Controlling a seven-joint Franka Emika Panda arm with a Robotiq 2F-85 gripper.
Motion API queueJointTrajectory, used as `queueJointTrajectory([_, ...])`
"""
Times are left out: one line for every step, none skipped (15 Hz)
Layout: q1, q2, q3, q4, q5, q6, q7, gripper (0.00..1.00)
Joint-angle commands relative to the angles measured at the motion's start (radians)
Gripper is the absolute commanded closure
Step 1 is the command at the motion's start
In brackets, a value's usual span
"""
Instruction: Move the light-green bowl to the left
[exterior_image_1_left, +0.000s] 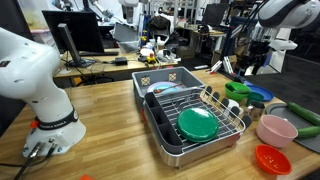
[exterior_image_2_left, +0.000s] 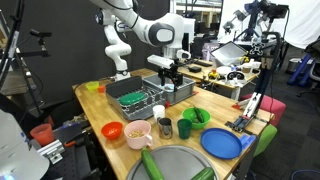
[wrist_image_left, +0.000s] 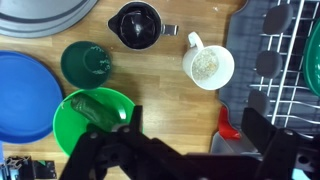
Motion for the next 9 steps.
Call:
queueJointTrajectory([-0.016,0.001,0.017,0.002,-0.009,-0.002,0.006,0.0])
queueJointTrajectory([-0.016,0.001,0.017,0.001,-0.009,-0.002,0.006,0.0])
queueJointTrajectory([-0.005,0.007,0.009,-0.002,-0.036,0.024,0.019,0.0])
queueJointTrajectory([-0.002,0.019,0.007,0.002,-0.053,0.045,0.018,0.0])
queueJointTrajectory([0.003,0.037,-0.001,0.008,-0.079,0.08,0.034,0.0])
queueJointTrajectory([0.001,0.058,0.0,0.016,-0.095,0.111,0.025,0.0])
queueJointTrajectory([0.005,0.081,-0.008,0.022,-0.13,0.146,0.034,0.0])
queueJointTrajectory([0.001,0.106,-0.006,0.03,-0.144,0.176,0.029,0.0])
queueJointTrajectory([-0.006,0.13,0.001,0.037,-0.149,0.2,0.018,0.0])
